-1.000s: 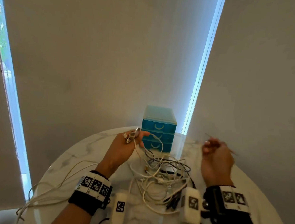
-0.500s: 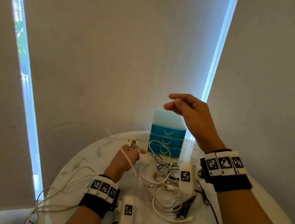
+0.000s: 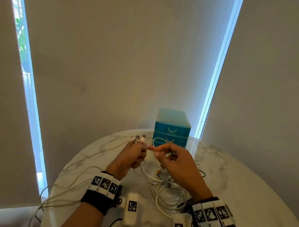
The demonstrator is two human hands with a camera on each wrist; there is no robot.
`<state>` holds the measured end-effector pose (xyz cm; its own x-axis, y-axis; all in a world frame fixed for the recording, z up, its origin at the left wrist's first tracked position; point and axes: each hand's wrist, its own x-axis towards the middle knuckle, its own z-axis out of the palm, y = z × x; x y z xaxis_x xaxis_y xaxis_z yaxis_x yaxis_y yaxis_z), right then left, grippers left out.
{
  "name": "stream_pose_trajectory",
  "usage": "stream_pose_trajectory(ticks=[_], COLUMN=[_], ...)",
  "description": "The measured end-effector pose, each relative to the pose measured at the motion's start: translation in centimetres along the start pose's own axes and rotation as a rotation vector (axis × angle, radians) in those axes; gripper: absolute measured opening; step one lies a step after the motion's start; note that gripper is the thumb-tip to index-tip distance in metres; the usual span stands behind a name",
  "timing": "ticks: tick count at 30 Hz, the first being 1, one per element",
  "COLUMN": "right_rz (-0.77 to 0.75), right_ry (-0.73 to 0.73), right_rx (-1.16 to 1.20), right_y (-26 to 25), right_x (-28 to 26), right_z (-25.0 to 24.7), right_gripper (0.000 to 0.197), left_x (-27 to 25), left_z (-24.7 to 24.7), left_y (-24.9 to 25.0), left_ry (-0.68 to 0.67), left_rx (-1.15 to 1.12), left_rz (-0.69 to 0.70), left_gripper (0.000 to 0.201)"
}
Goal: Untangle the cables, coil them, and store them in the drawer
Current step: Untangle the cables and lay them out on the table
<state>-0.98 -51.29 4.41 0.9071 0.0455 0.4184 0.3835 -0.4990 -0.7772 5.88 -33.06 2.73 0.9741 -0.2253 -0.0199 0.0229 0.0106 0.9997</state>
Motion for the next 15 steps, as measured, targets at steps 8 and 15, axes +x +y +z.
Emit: stream_pose_trajectory(ticks=[8,15], right_rz=[-0.264,-0.321], right_ry=[-0.025,-0.372], right_rx=[-0.333,-0.838], right_y=[-4.9,-9.0], right_x=[2.9,5.0], right_z=[1.8,3.1], right_gripper=[0.012,0.025], left_x=[-0.3,0.3], left_z=[0.8,0.7], left_y=[-0.4,-1.5], left_ry=[-0.037,-0.002], left_rx=[0.159,0.269], left_rz=[0.062,0.002], left_gripper=[0.024,0.039])
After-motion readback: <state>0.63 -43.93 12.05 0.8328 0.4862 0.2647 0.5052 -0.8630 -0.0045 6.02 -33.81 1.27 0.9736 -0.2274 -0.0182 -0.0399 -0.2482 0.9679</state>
